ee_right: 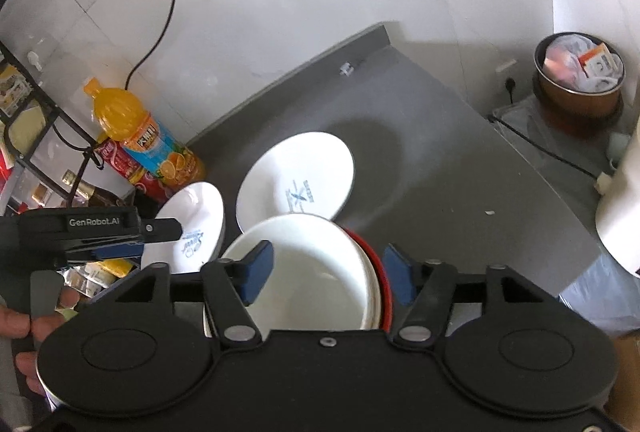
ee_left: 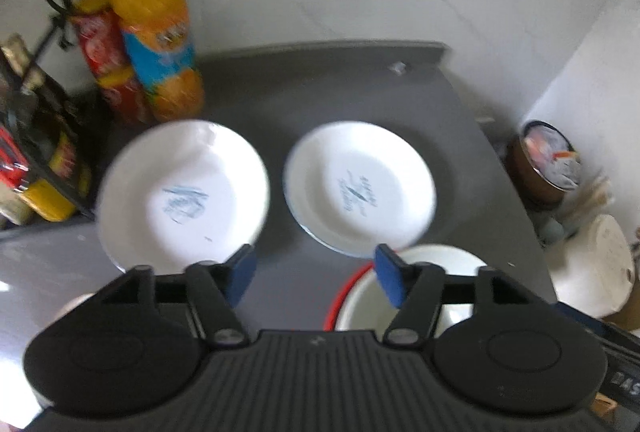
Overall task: Organize plates and bowls
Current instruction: 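Open both tools to release the patterned bowl's rim, then move both tools toward the white plate printed 'Sweet'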
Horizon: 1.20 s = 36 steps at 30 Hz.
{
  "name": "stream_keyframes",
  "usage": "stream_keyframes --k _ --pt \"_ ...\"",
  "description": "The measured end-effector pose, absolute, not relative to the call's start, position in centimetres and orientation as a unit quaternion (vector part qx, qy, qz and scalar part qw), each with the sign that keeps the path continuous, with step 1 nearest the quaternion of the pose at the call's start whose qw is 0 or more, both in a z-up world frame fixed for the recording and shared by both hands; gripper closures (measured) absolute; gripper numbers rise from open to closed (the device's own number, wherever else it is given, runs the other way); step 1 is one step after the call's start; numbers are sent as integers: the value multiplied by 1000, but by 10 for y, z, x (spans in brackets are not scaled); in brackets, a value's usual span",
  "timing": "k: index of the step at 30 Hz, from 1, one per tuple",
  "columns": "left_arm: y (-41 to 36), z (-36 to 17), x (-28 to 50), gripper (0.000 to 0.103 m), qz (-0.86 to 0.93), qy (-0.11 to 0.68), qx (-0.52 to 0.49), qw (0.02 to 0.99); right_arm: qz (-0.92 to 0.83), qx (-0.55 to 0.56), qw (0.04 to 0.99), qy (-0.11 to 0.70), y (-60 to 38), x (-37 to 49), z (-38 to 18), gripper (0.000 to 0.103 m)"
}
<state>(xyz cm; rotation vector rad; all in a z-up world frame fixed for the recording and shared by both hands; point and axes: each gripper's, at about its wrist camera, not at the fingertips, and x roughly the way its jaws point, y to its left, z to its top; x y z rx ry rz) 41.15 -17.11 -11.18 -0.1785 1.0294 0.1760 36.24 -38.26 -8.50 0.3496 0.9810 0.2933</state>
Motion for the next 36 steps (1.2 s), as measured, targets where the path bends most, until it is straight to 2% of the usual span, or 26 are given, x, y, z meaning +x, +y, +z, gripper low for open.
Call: stream_keyframes --k 1,3,9,18,36 --pt "-169 -110 412 28 95 490 -84 863 144 164 859 462 -381 363 -82 30" --pt "-163 -106 414 27 104 489 -88 862 150 159 866 449 -379 365 -77 18" --pt "-144 -102 410 25 129 499 -99 851 151 162 886 408 -373 371 -59 1" --pt "-115 -90 406 20 146 479 -102 860 171 155 896 379 -343 379 -48 0" --pt "-33 -96 404 19 116 484 -101 861 156 153 888 404 -250 398 -54 0"
